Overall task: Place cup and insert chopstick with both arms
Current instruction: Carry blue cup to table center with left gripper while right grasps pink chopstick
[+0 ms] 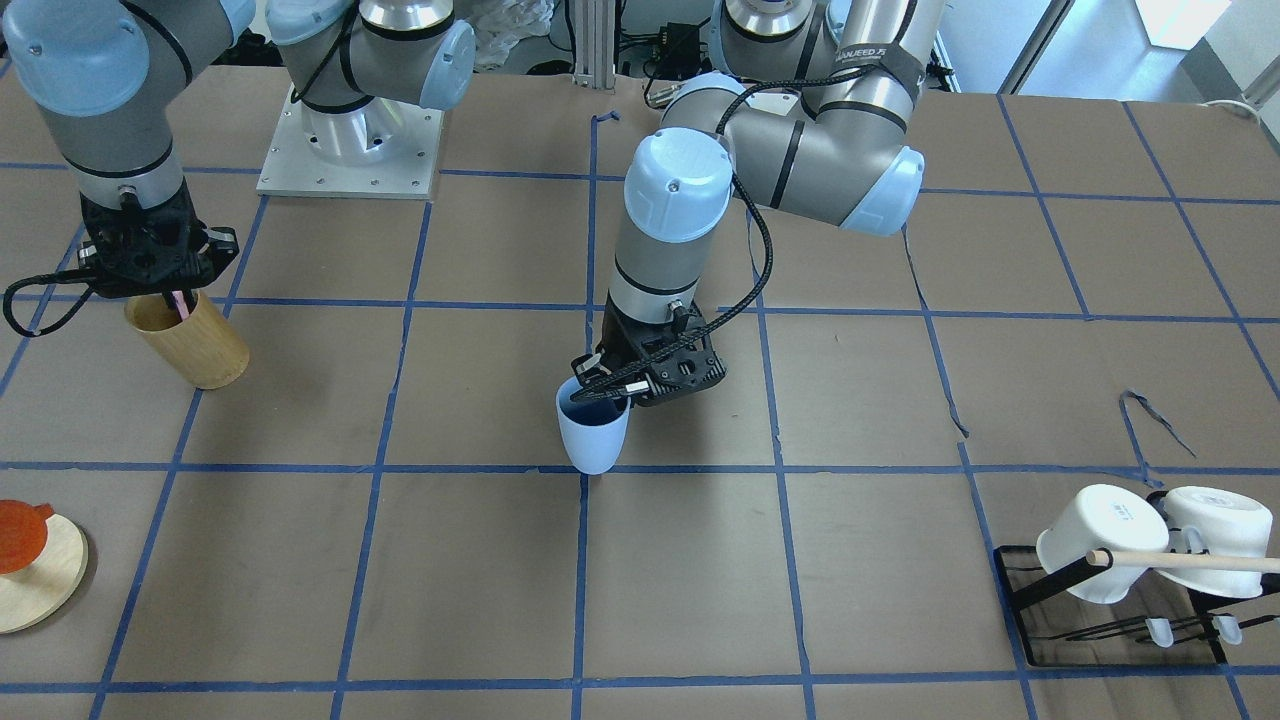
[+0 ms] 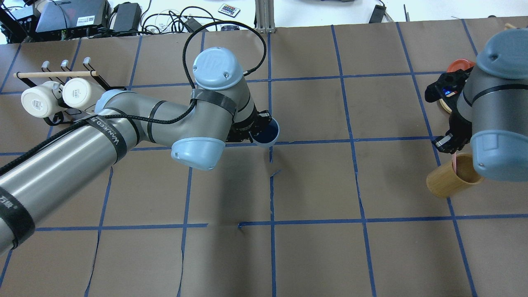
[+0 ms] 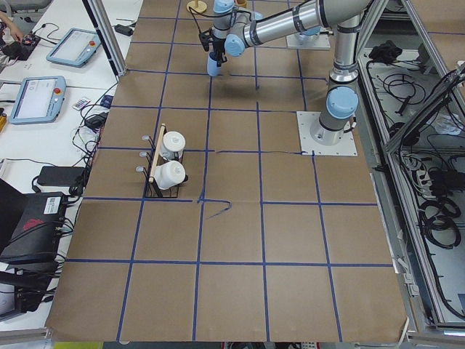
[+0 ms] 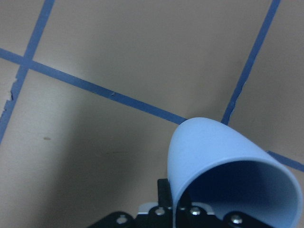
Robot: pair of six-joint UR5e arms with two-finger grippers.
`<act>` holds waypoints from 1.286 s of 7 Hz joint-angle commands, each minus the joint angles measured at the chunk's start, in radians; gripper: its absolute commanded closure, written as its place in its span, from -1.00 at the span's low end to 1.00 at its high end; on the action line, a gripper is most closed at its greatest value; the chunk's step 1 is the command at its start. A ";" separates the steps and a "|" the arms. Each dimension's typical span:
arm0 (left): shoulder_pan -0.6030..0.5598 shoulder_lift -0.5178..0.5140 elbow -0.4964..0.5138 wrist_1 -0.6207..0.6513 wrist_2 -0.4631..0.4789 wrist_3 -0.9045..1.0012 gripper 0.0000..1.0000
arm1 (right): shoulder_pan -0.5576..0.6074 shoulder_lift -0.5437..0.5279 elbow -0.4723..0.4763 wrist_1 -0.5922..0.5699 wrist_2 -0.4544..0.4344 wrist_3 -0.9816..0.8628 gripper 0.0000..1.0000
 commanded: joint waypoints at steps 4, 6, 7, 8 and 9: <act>-0.027 -0.038 0.024 -0.005 0.004 -0.022 -0.55 | 0.000 0.002 -0.163 0.156 -0.010 0.002 0.99; 0.002 0.011 0.052 -0.029 0.004 0.005 -0.70 | 0.000 0.000 -0.255 0.218 -0.007 0.002 0.98; 0.054 0.049 0.107 -0.173 0.009 0.116 -0.70 | 0.003 0.006 -0.322 0.226 0.002 -0.001 0.98; 0.125 0.096 0.186 -0.348 0.027 0.298 -0.73 | 0.006 0.011 -0.384 0.233 0.020 -0.003 0.98; 0.215 0.133 0.240 -0.488 0.070 0.490 -0.76 | 0.008 0.012 -0.410 0.226 0.119 0.000 0.98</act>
